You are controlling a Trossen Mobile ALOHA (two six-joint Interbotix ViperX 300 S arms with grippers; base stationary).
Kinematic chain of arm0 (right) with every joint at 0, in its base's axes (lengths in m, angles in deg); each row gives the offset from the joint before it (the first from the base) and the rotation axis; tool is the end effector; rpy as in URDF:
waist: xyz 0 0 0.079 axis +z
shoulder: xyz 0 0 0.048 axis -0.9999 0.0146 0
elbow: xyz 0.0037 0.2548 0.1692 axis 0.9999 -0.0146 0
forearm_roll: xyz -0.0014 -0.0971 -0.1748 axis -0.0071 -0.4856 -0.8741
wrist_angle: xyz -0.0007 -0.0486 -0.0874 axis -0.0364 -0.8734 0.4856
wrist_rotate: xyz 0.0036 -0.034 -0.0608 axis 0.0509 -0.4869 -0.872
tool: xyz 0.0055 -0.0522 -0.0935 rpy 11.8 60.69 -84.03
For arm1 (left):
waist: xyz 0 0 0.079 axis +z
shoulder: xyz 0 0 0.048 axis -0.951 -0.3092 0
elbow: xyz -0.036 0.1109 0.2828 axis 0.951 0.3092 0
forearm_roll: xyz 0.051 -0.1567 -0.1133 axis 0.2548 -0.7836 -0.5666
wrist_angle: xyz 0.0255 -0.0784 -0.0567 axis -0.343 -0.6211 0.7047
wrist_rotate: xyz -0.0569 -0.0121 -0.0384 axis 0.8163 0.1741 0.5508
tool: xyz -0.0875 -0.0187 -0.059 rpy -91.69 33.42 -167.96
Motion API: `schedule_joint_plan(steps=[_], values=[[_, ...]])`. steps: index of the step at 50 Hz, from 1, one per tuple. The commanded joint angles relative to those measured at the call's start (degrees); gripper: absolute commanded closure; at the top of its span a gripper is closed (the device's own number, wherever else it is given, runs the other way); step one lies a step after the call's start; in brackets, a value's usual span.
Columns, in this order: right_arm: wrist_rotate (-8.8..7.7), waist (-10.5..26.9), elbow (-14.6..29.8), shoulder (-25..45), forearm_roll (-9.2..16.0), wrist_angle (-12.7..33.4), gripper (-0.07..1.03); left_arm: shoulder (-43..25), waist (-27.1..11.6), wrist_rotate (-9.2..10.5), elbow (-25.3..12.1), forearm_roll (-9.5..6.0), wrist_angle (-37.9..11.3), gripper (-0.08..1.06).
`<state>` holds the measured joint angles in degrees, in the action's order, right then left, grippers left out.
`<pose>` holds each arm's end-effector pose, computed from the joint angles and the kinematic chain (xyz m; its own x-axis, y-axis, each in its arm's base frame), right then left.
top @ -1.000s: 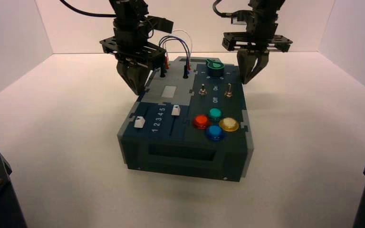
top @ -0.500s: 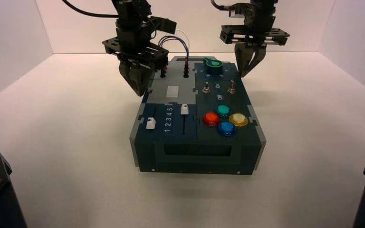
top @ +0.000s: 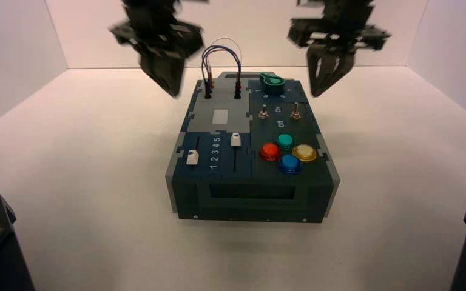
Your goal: Rotate the box counterclockwise.
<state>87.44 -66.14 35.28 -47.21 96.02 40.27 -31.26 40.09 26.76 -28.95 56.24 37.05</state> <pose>0.2889 0.1400 0.0767 0.1257 0.1496 -0.9807 -0.2855 0.9522 0.1087 0.2781 -0.1788 0.0780 0.1930 -0.1530 -0.9692 0.5621 0.8269 -0.0186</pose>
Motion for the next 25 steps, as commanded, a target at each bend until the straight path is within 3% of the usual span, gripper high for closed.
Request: schedule_joint_plan(steps=[1, 14, 25], values=[[-0.09, 0.26, -1.49, -6.68, 0.09, 1.49, 0.99, 6.42, 0.62, -0.09, 0.88, -0.09, -0.53, 1.00], [0.09, 0.70, -7.21, -19.42, 0.53, 2.90, 0.99, 19.25, 3.43, -0.18, 5.71, 0.35, -0.35, 1.00], [0.79, 0.62, -12.74, -29.00, 1.23, 2.99, 0.99, 25.49, 4.66, -0.44, 10.90, 0.62, 5.98, 1.00]])
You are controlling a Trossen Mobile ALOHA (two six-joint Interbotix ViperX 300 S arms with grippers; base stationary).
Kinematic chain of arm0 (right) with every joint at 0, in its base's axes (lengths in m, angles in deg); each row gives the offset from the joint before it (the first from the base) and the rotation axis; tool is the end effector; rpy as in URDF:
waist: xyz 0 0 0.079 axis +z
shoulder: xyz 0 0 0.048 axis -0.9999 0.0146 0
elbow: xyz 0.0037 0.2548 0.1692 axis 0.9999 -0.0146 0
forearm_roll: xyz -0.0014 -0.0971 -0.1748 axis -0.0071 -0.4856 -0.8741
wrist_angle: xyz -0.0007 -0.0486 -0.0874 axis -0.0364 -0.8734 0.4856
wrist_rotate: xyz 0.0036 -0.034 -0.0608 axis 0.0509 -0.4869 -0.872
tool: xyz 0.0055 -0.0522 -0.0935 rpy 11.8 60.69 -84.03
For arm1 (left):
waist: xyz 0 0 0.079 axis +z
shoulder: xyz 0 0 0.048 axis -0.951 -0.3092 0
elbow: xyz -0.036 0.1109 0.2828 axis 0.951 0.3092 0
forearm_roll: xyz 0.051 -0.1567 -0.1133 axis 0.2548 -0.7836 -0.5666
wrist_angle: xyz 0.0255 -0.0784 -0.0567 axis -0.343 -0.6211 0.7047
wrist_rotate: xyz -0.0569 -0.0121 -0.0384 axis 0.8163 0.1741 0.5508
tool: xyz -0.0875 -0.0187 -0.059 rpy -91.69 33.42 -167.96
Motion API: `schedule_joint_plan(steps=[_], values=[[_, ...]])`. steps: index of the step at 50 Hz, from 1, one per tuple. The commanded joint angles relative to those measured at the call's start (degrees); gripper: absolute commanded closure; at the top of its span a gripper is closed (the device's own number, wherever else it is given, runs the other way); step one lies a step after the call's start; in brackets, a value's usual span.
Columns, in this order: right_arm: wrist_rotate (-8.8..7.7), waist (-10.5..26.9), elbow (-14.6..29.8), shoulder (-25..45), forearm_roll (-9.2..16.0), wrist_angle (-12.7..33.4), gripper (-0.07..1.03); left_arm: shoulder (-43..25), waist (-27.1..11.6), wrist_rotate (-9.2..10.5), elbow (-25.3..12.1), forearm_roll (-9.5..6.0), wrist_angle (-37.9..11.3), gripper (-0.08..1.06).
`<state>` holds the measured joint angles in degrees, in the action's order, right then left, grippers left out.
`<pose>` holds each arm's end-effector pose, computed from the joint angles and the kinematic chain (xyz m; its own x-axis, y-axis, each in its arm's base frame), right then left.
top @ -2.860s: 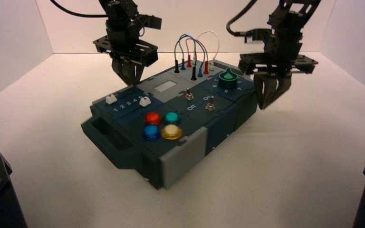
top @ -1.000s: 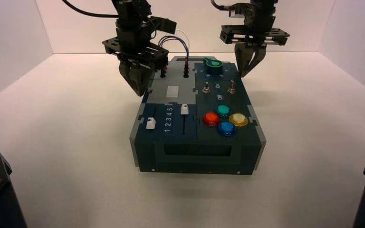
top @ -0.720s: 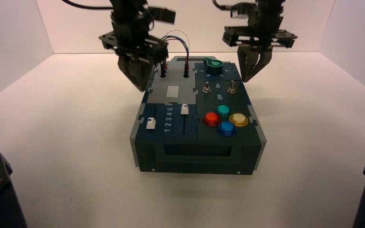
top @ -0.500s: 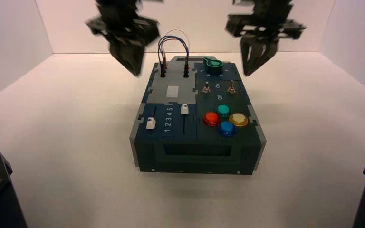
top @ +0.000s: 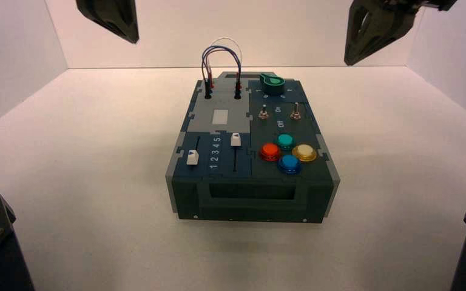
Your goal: Rotate the box counterclockwise.
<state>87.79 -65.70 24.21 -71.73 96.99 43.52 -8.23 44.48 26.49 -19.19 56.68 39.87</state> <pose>0.2275 0.1193 0.1392 0.2749 0.2348 -0.9324 -0.3056 0.9408 0.1468 0.2548 -0.1369 0.1509 0.4367 -0.2519 -0.8636 0.5047 0.8633 0.0035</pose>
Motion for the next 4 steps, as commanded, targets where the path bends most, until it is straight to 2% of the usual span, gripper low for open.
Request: schedule_joint_plan(steps=[1, 4], values=[[0.44, 0.26, -2.02, -5.01, 0.26, -0.26, 0.99, 2.55, 0.18, -0.18, 1.32, 0.26, 3.60, 1.00], [0.44, 0.18, -2.81, -6.15, 0.35, -0.26, 0.99, 2.90, 0.18, -0.18, 1.76, 0.18, 4.48, 1.00]])
